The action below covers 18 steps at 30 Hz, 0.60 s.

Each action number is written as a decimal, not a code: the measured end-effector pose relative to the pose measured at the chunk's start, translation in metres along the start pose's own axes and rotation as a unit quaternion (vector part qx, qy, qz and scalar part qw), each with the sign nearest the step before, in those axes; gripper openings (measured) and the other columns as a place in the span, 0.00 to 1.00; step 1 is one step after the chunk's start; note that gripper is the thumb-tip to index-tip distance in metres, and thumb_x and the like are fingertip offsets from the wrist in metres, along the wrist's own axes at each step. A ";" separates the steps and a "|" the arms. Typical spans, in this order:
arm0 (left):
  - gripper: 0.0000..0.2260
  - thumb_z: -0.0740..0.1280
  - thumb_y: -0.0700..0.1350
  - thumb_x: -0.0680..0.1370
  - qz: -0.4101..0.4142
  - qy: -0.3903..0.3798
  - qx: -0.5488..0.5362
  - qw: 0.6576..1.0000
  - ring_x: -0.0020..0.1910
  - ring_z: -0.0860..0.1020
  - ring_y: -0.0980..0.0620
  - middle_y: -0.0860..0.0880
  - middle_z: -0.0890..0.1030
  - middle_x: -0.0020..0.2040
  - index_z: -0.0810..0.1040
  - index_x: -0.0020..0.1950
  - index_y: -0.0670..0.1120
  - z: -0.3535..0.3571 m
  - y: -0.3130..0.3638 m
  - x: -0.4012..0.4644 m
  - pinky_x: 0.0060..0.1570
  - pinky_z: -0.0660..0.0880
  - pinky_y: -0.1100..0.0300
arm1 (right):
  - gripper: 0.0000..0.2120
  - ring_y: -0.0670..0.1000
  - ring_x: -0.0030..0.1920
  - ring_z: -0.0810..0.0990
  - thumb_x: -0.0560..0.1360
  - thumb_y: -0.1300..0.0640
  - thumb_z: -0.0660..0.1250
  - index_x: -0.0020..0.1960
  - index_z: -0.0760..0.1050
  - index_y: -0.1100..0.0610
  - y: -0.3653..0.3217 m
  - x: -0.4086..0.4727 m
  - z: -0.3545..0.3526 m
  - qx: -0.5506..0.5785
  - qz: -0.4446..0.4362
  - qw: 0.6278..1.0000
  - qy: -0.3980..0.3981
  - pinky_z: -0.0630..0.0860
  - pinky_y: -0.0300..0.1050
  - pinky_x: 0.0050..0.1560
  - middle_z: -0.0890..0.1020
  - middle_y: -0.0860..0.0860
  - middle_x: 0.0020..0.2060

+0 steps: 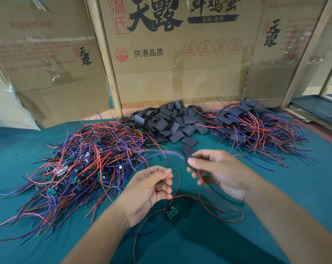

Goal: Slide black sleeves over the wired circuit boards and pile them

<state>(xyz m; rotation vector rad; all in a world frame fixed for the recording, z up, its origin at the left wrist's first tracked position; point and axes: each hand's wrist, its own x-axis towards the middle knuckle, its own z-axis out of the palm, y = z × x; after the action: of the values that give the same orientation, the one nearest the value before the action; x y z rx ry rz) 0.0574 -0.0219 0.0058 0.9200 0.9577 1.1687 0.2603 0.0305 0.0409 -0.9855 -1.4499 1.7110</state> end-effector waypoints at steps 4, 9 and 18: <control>0.06 0.70 0.45 0.74 0.003 0.022 0.007 1.000 0.31 0.73 0.52 0.45 0.76 0.37 0.79 0.41 0.43 -0.003 -0.001 0.001 0.32 0.75 0.61 | 0.03 0.45 0.30 0.77 0.74 0.58 0.71 0.46 0.80 0.57 -0.042 0.033 -0.049 -0.045 -0.038 0.991 0.120 0.75 0.39 0.32 0.79 0.50 0.33; 0.06 0.70 0.45 0.74 0.007 0.016 0.010 1.000 0.31 0.73 0.52 0.45 0.76 0.37 0.79 0.42 0.43 -0.006 -0.002 0.002 0.32 0.74 0.61 | 0.09 0.53 0.36 0.79 0.74 0.52 0.74 0.47 0.82 0.59 -0.090 0.105 -0.146 -0.273 -0.087 0.885 0.368 0.76 0.44 0.39 0.82 0.56 0.37; 0.05 0.71 0.43 0.74 0.012 0.022 0.007 1.000 0.30 0.71 0.51 0.46 0.75 0.35 0.79 0.47 0.42 -0.013 -0.003 0.005 0.32 0.72 0.61 | 0.21 0.64 0.62 0.75 0.77 0.46 0.65 0.59 0.78 0.62 -0.088 0.164 -0.214 -0.622 0.074 0.619 0.474 0.70 0.54 0.60 0.79 0.62 0.59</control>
<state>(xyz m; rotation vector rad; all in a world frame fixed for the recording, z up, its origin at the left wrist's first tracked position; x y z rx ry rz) 0.0462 -0.0164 -0.0017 0.9232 0.9937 1.2079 0.3700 0.2875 0.0886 -2.2433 -1.5873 -0.2637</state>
